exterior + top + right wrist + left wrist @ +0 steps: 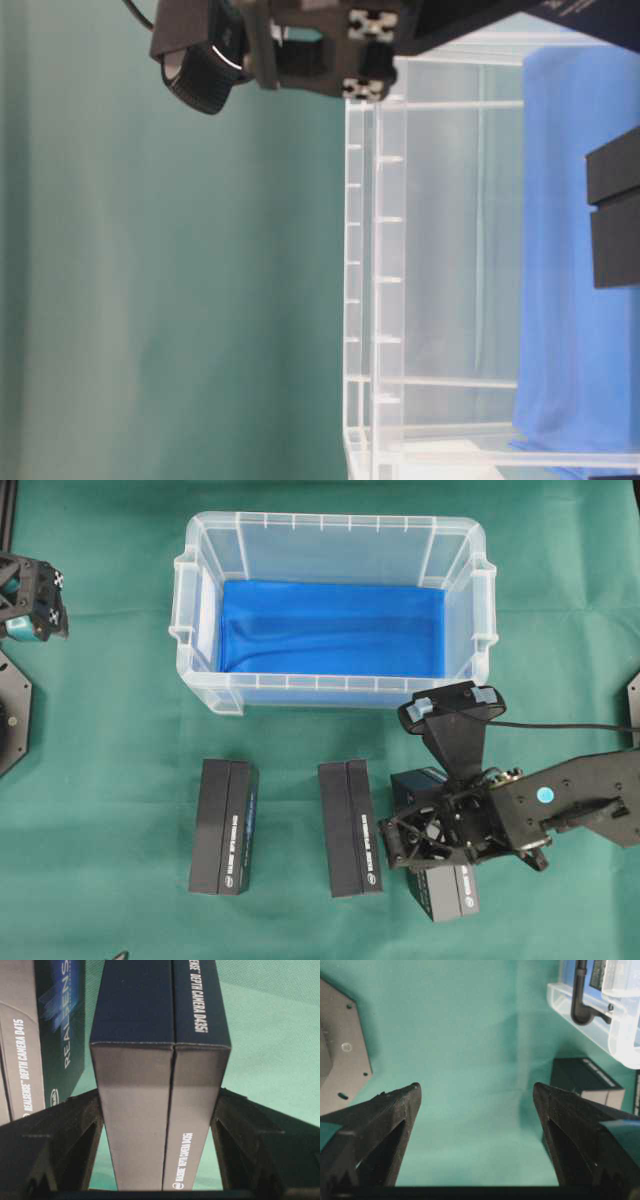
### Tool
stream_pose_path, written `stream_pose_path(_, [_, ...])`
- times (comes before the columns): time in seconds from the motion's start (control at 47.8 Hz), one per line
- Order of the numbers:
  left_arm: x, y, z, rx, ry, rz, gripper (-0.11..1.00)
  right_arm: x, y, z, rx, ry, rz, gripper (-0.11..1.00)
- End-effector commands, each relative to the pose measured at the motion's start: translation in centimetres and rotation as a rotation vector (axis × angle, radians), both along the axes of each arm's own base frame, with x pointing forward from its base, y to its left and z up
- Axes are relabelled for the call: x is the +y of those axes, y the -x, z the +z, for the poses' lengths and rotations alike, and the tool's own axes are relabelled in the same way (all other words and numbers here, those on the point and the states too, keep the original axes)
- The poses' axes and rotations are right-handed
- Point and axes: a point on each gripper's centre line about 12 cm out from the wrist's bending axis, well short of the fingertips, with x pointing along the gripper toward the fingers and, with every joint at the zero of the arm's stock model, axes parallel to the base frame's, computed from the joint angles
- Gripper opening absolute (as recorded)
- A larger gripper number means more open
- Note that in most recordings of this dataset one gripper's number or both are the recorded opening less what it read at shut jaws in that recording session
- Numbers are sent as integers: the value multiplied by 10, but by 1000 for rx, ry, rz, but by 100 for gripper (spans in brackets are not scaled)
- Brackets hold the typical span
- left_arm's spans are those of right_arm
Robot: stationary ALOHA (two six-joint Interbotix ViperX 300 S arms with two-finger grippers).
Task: Take out the box from the case.
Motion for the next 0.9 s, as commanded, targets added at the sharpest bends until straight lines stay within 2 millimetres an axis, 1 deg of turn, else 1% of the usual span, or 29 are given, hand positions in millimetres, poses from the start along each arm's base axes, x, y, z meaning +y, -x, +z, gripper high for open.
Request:
stream_pose_path(0.0, [1,-1,3,-13,-5,0,92,1,1,14,-38,-18,3,66])
stream_pose_path(0.168, [1,0,3,-13,-5,0,92,-1,6,14,4,-1,3,67])
stream_pose_path(0.209, [0,0,4,-15,-5,-1,92,-1,8,14,14,2,3,71])
stream_pose_path(0.293, [1,0,3,-13,-5,-1,92,-2,10,16,27,10,4,87])
stream_pose_path(0.356, [0,0,3,-13,-5,-1,92,-3,11,17,32,15,5,92])
stream_pose_path(0.482, [0,0,4,-16,-5,0,92,-3,11,18,31,15,5,89])
stream_pose_path(0.879, [0,0,4,-16,-4,3,92,-3,11,19,26,15,5,89])
